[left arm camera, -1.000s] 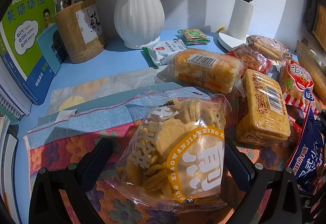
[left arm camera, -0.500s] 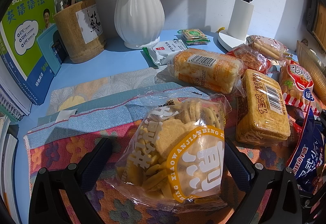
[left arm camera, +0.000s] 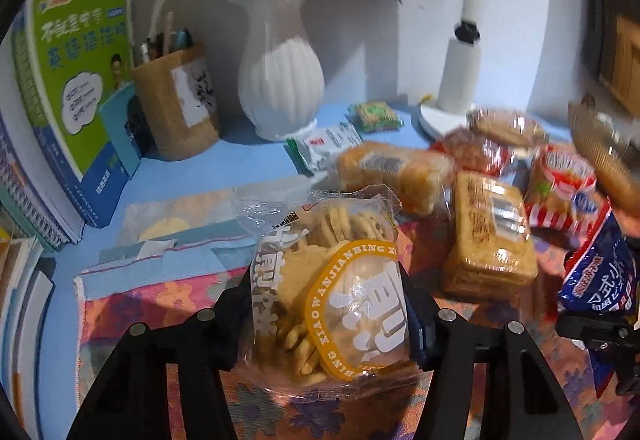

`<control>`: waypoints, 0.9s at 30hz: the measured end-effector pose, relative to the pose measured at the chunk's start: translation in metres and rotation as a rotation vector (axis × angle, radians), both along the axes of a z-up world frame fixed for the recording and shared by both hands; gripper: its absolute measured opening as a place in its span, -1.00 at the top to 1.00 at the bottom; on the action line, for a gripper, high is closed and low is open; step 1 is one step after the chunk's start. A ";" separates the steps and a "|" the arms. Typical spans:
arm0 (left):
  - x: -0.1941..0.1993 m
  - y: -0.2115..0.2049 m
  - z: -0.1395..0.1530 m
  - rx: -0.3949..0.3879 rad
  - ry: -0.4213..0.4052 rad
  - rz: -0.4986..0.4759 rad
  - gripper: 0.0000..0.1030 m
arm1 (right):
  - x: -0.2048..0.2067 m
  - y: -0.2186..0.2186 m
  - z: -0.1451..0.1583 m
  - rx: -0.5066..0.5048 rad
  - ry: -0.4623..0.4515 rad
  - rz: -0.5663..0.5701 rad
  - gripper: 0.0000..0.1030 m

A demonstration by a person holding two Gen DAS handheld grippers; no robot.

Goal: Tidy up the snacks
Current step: 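Carry both bags over the amber glass bowl and open both tools to drop them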

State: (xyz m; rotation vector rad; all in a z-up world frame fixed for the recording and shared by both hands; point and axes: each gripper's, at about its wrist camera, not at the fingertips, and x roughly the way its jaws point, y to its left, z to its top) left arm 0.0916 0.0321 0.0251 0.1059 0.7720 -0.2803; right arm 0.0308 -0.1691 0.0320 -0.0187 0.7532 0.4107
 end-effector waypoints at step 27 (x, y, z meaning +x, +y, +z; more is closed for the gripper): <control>0.003 -0.173 0.122 -0.170 0.007 -0.161 -0.14 | 0.000 -0.223 0.134 0.229 -0.076 -0.337 0.04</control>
